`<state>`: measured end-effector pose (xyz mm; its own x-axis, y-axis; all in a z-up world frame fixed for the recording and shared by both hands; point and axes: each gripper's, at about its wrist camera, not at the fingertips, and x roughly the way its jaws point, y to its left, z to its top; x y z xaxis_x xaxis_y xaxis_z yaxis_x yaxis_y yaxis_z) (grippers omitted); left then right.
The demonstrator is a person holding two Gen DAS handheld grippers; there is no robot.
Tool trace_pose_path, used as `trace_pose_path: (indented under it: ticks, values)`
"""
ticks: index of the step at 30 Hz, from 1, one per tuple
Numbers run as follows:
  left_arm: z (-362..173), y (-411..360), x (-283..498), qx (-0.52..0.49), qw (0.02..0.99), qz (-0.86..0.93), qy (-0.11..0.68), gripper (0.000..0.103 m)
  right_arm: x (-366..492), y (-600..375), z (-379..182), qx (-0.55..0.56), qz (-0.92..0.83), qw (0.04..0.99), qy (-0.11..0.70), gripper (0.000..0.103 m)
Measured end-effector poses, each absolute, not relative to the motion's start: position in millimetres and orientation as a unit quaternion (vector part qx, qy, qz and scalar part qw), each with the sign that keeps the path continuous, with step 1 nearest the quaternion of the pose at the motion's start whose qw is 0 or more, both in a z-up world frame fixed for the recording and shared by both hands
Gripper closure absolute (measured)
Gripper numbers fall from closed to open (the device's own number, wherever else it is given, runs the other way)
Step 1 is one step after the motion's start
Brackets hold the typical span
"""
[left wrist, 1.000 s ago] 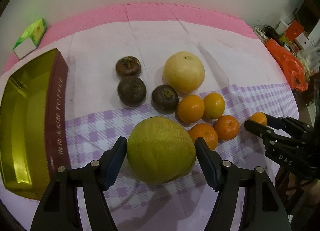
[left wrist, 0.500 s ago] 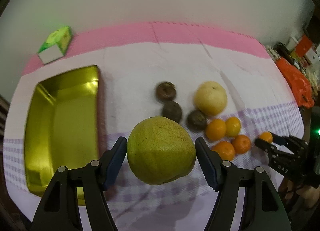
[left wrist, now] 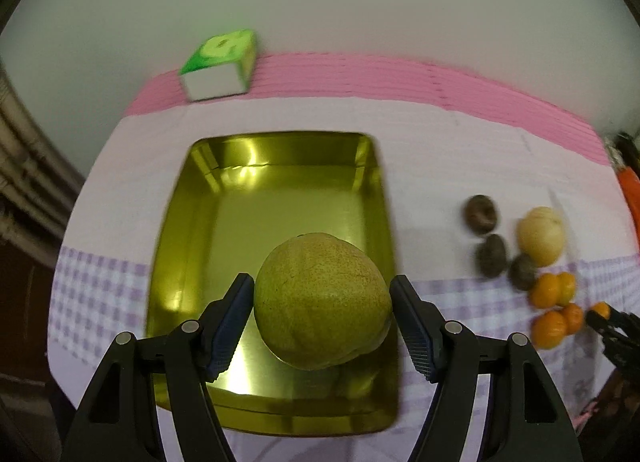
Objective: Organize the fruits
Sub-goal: 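Carry the green pomelo with the left gripper into the gold tin tray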
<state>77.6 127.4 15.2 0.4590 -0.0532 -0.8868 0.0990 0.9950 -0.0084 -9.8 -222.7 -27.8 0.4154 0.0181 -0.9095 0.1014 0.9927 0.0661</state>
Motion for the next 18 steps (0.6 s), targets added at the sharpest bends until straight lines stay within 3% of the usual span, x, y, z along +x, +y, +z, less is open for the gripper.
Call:
trace_pose_path:
  ticks: [18]
  values:
    - [-22,169,80,0.021,0.833,-0.013,0.553,0.033,-11,-224,-24,0.053,-0.030,0.849,0.524,0.063]
